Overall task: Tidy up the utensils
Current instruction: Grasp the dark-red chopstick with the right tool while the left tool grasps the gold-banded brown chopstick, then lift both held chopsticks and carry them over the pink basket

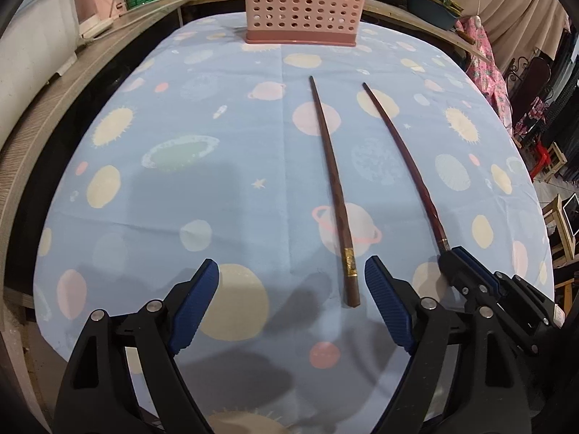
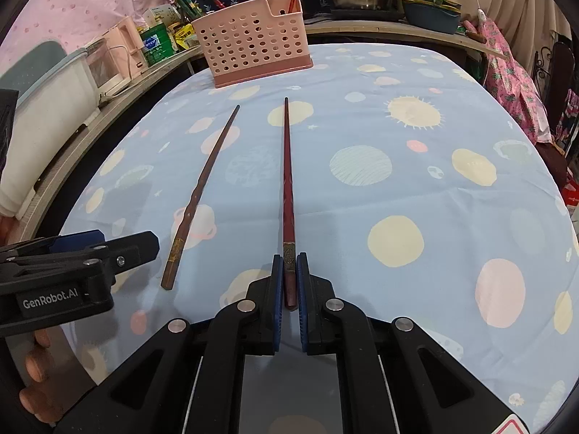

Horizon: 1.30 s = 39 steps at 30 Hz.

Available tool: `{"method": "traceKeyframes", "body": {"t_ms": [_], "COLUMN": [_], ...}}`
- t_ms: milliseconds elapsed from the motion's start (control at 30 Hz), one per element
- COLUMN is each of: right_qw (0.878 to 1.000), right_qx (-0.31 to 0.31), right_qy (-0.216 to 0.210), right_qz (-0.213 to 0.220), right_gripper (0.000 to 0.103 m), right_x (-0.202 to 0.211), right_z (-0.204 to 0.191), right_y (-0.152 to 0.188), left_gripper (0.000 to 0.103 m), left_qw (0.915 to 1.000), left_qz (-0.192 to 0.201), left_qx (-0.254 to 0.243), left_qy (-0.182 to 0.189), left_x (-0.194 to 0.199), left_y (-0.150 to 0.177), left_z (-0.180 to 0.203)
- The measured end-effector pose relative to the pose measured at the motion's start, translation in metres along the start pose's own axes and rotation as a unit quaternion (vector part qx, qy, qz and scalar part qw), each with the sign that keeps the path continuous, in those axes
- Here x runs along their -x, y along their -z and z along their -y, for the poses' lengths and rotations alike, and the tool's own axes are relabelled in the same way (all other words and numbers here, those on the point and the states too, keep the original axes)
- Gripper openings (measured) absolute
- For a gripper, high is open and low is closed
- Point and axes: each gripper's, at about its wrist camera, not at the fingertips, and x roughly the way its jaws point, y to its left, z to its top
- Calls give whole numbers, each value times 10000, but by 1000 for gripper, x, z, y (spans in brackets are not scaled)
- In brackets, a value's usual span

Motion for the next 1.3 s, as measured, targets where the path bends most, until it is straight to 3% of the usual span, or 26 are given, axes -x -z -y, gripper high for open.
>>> {"method": "traceKeyframes", "body": {"t_ms": [200, 267, 400, 567, 633, 1000, 1300], "right_qw": [10000, 10000, 10000, 10000, 10000, 9999, 9995], "right_qx": [-3, -6, -4, -4, -1, 44, 92], "right_qy": [-2, -3, -3, -3, -5, -106, -183], "right_qz": [2, 1, -1, -2, -4, 17, 258], "right_gripper": [7, 7, 7, 7, 7, 7, 7], "right_x": [0, 0, 0, 0, -1, 6, 24], "right_z": [0, 1, 1, 1, 1, -5, -11], "right_y": [0, 0, 0, 0, 0, 0, -11], "left_gripper": [74, 64, 55, 16, 7, 7, 7], "left_qw": [9999, 9997, 9995, 9995, 9995, 9995, 9996], "left_qz": [-70, -125, -84, -90, -112, -103, 152], "left_qx": [-123, -182, -309, -289, -286, -301, -222], "left_qy": [31, 39, -35, 12, 29, 8, -87], "left_x": [-10, -14, -15, -12, -12, -5, 18], "left_y": [3, 3, 4, 3, 2, 5, -2], "left_z": [11, 14, 17, 12, 12, 9, 3]}}
